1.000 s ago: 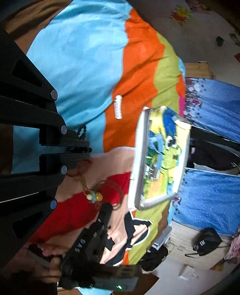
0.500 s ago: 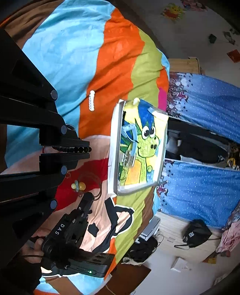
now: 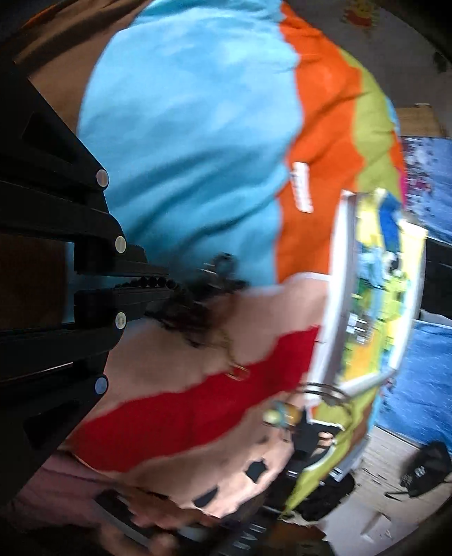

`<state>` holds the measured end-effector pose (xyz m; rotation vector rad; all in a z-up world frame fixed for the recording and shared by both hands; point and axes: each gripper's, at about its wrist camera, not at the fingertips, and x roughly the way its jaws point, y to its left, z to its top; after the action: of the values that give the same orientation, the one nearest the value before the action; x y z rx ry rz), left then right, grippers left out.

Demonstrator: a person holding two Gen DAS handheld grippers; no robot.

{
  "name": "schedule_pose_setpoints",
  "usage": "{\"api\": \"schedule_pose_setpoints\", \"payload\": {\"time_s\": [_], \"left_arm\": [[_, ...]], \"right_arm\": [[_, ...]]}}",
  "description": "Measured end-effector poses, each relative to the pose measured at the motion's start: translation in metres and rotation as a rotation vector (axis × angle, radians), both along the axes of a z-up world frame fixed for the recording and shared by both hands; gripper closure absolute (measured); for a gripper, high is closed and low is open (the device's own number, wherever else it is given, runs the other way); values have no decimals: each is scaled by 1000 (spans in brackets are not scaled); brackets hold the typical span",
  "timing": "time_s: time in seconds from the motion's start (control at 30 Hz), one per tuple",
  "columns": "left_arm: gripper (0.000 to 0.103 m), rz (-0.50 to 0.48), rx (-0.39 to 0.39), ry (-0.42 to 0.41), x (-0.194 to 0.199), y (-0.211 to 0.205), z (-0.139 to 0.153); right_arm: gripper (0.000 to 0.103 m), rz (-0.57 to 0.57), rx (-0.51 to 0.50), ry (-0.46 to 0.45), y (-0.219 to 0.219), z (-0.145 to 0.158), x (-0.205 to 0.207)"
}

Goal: Organize jewelry
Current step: 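Carry the necklace with the left tool while the right tool carries the hoop over the tray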

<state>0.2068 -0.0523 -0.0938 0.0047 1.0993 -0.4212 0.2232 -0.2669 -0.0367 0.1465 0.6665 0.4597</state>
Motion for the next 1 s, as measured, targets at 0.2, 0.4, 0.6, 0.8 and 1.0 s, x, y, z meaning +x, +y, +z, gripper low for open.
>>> {"api": "schedule_pose_setpoints", "payload": {"time_s": [0.2, 0.4, 0.6, 0.8, 1.0], "left_arm": [[100, 0, 23, -2, -8, 3, -4], [100, -9, -32, -198, -13, 1, 65], [100, -44, -66, -331, -3, -9, 134], [100, -46, -31, -403, 12, -14, 167], [100, -76, -47, -445, 25, -25, 187]], "right_arm": [[100, 31, -82, 65, 13, -17, 5], [100, 49, -97, 66, 18, -20, 2], [100, 39, -51, 20, 13, -7, -2], [100, 21, 3, -40, 7, 11, -1], [100, 8, 44, -151, 5, 44, 12]]}}
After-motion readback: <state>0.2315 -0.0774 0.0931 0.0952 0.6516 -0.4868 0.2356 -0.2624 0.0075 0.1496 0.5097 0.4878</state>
